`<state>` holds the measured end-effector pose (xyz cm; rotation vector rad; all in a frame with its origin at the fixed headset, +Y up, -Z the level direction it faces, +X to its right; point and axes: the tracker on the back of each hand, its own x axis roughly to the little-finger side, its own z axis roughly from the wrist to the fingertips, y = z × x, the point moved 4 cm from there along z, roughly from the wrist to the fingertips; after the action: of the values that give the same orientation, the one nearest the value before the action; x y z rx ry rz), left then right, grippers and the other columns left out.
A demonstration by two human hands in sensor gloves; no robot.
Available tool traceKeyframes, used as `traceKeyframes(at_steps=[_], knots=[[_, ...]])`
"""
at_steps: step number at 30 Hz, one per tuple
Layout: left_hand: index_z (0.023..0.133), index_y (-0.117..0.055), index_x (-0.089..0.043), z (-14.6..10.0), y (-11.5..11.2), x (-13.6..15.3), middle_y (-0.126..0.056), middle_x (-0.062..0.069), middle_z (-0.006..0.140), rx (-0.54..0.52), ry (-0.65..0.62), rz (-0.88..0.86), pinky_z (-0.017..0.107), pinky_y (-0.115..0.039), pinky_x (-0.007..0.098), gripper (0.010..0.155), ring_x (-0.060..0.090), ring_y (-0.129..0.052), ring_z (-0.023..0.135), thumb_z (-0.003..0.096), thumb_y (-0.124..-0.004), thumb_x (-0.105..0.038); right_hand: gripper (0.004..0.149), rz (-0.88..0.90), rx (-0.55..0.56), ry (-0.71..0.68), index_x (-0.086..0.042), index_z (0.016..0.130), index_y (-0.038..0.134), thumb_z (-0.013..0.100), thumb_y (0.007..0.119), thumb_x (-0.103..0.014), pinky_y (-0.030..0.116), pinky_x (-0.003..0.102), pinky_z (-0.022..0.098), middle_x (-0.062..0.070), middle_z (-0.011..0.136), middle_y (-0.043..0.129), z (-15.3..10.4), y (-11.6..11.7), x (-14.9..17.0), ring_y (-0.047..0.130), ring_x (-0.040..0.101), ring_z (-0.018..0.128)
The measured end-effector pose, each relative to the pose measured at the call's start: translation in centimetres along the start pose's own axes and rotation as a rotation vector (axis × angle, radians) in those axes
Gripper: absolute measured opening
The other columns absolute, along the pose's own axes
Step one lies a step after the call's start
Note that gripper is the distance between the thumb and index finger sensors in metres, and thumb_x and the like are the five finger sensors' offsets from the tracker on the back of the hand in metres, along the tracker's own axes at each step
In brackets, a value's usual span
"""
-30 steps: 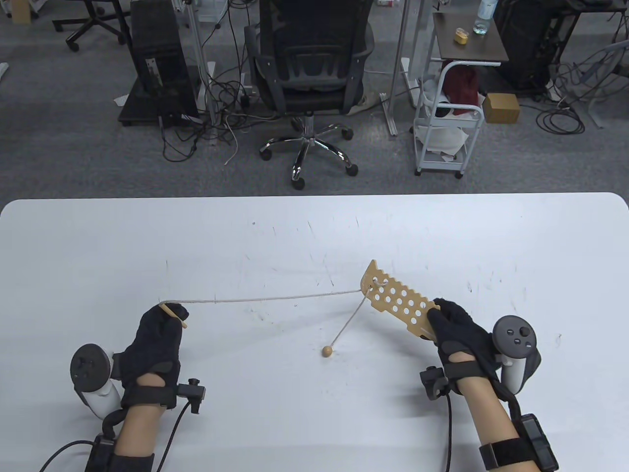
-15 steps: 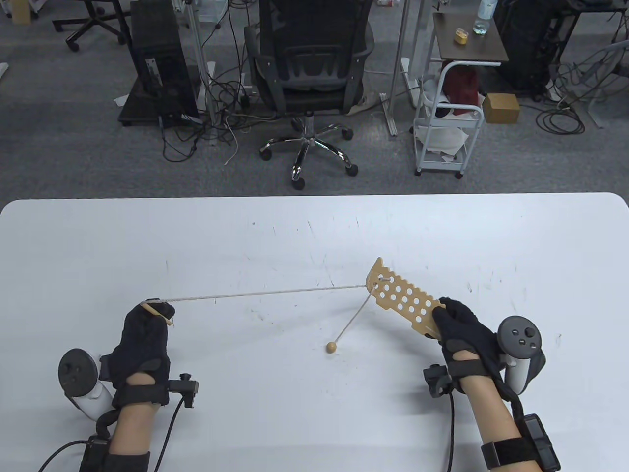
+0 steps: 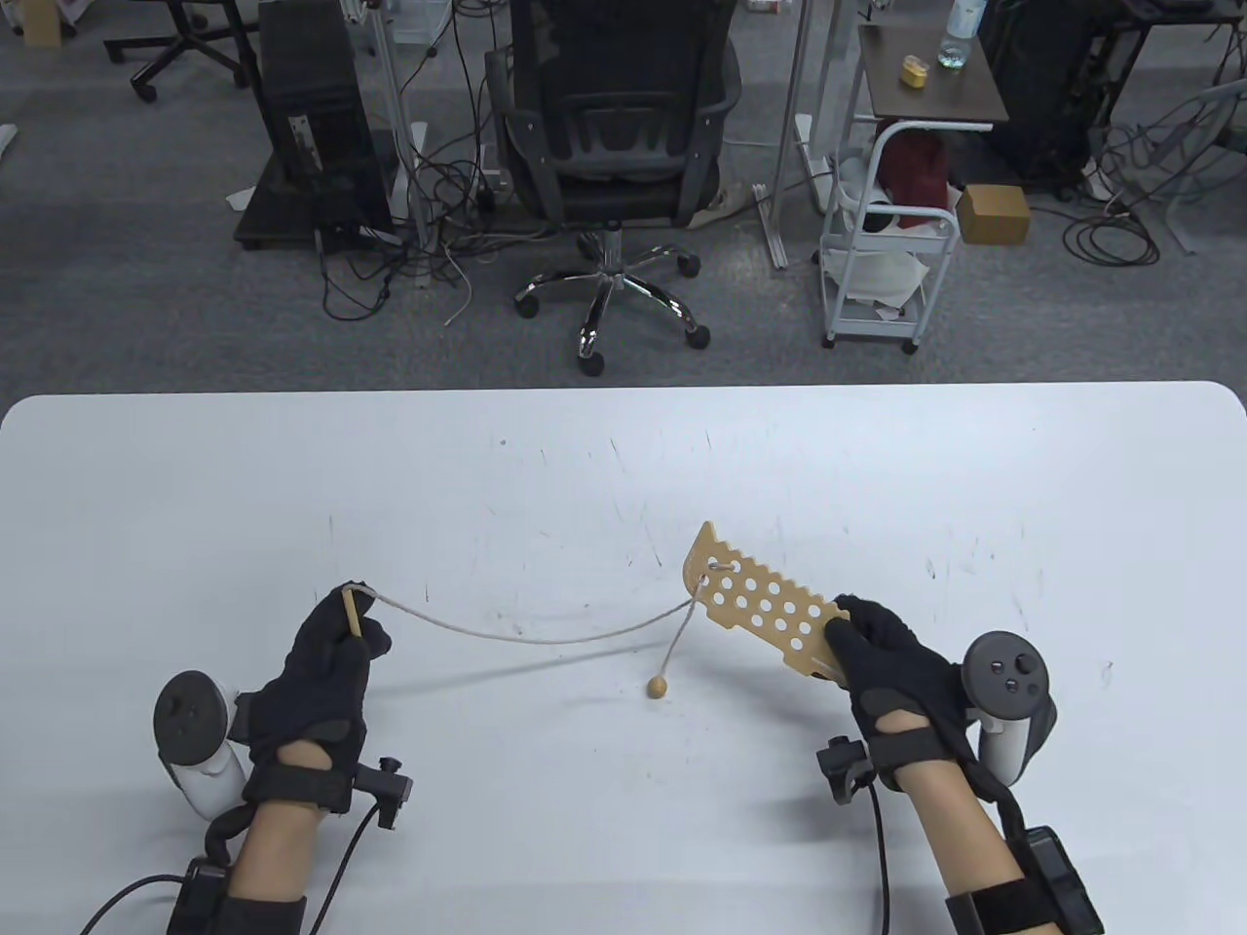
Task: Thread rope through all holes on crocodile lacing toy
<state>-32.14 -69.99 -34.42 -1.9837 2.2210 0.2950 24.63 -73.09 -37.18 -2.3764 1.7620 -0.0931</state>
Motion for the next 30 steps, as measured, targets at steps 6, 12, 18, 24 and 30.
traceKeyframes(at_steps=[6, 12, 18, 24, 30], knots=[[0.094, -0.068, -0.030, 0.0, -0.7, 0.7, -0.079, 0.000, 0.086, 0.024, 0.028, 0.009, 0.075, -0.049, 0.059, 0.051, 0.031, -0.077, 0.084, 0.0440, -0.072, -0.038, 0.045, 0.015, -0.043, -0.038, -0.013, 0.084, 0.081, 0.045, 0.084, -0.035, 0.085, 0.044, 0.038, 0.007, 0.066, 0.102, -0.6, 1.0, -0.9, 0.110, 0.025, 0.047], [0.088, -0.078, -0.029, 0.0, -1.6, 1.1, -0.084, -0.001, 0.086, 0.045, 0.040, 0.066, 0.074, -0.052, 0.059, 0.048, 0.031, -0.081, 0.083, 0.0429, -0.077, -0.047, 0.046, 0.028, -0.089, -0.070, -0.013, 0.084, 0.081, 0.045, 0.084, -0.035, 0.085, 0.043, 0.038, 0.007, 0.066, 0.102, -1.2, 2.0, -1.7, 0.110, 0.025, 0.047], [0.087, -0.078, -0.028, 0.1, -3.0, 1.4, -0.088, -0.001, 0.082, 0.121, 0.052, 0.127, 0.074, -0.052, 0.060, 0.047, 0.030, -0.086, 0.079, 0.0419, -0.077, -0.042, 0.046, 0.032, -0.139, -0.105, -0.013, 0.084, 0.081, 0.045, 0.084, -0.035, 0.085, 0.044, 0.038, 0.006, 0.066, 0.103, -1.9, 3.1, -2.5, 0.110, 0.025, 0.047], [0.095, -0.069, -0.031, 0.1, -4.1, 1.9, -0.088, -0.001, 0.078, 0.166, 0.068, 0.144, 0.074, -0.052, 0.059, 0.054, 0.029, -0.086, 0.075, 0.0424, -0.077, -0.039, 0.046, 0.032, -0.185, -0.133, -0.013, 0.084, 0.081, 0.044, 0.084, -0.035, 0.085, 0.044, 0.038, 0.007, 0.066, 0.103, -2.6, 4.2, -3.2, 0.110, 0.025, 0.047], [0.105, -0.050, -0.048, 0.0, -5.2, 2.4, -0.084, -0.001, 0.080, 0.218, 0.078, 0.157, 0.075, -0.049, 0.060, 0.067, 0.031, -0.082, 0.078, 0.0441, -0.074, -0.033, 0.046, 0.032, -0.221, -0.155, -0.013, 0.084, 0.081, 0.045, 0.084, -0.035, 0.085, 0.043, 0.038, 0.007, 0.066, 0.103, -3.3, 5.0, -3.8, 0.110, 0.025, 0.047]])
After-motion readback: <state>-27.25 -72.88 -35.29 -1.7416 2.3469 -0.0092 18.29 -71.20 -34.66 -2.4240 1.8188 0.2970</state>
